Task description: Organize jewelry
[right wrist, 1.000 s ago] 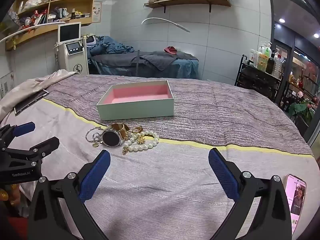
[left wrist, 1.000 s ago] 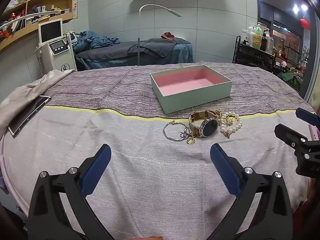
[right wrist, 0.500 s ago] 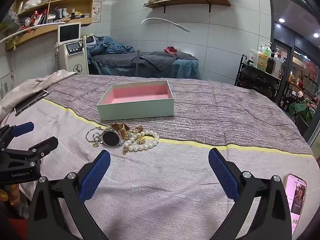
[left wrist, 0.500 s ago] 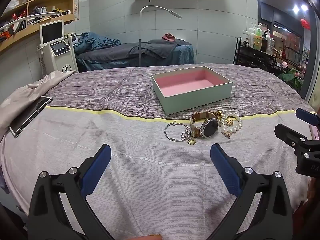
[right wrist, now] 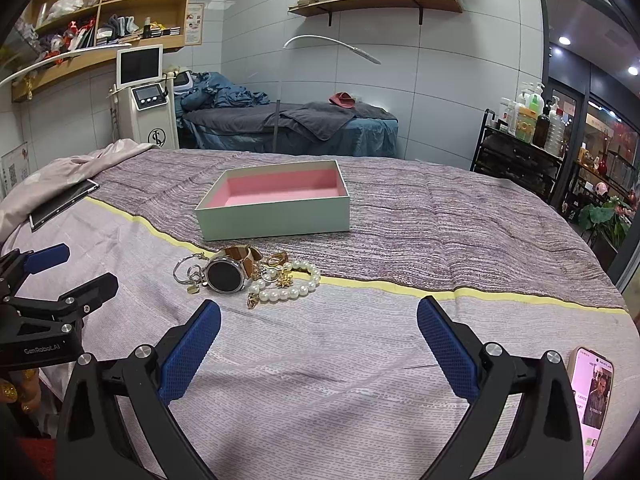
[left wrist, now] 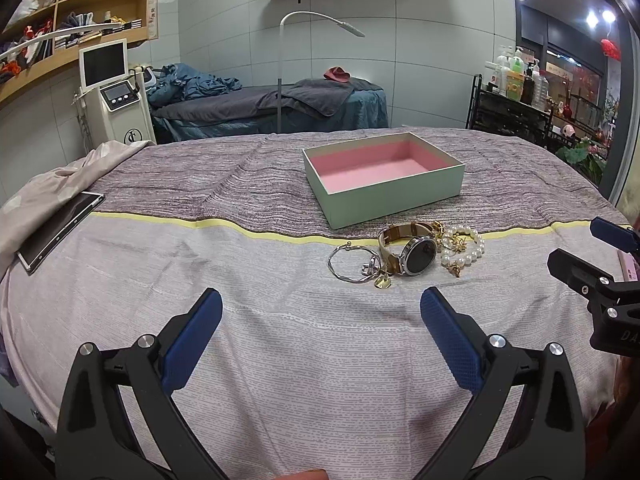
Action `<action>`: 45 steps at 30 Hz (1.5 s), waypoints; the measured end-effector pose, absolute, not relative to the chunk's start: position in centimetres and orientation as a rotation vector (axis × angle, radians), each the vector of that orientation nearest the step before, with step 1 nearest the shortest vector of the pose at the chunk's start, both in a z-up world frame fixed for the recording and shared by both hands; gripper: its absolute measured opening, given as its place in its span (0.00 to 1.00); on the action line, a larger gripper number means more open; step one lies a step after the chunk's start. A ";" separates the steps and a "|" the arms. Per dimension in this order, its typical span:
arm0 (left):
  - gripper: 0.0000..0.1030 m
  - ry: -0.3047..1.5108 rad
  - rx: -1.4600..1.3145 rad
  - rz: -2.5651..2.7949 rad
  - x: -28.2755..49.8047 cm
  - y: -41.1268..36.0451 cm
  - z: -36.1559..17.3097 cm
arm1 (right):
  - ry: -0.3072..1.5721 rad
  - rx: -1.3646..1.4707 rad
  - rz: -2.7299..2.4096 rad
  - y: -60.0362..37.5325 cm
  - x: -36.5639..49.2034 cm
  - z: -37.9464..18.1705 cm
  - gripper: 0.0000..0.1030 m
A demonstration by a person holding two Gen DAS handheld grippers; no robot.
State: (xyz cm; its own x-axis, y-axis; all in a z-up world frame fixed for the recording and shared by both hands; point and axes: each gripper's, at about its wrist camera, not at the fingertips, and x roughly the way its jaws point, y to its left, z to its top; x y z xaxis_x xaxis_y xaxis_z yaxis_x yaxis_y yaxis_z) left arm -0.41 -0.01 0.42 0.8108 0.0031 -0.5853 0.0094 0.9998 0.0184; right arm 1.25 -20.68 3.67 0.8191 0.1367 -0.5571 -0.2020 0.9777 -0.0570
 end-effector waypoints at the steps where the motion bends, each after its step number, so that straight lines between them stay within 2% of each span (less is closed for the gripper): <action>1: 0.95 0.626 0.020 -0.005 -0.4 0.0 0.4 | 0.583 -0.115 0.181 -20.7 1.3 3.7 0.94; 45: 0.95 0.640 0.014 -0.019 -0.2 -0.1 0.1 | 0.589 -0.115 0.184 -20.1 1.2 3.2 0.94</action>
State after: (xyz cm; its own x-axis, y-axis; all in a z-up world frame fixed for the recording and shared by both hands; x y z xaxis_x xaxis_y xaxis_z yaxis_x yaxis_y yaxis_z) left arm -0.21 -0.09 0.08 0.8017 -0.0134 -0.5976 0.0218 0.9997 0.0069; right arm 1.20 -20.08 3.22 0.8157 0.1390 -0.5615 -0.2045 0.9773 -0.0551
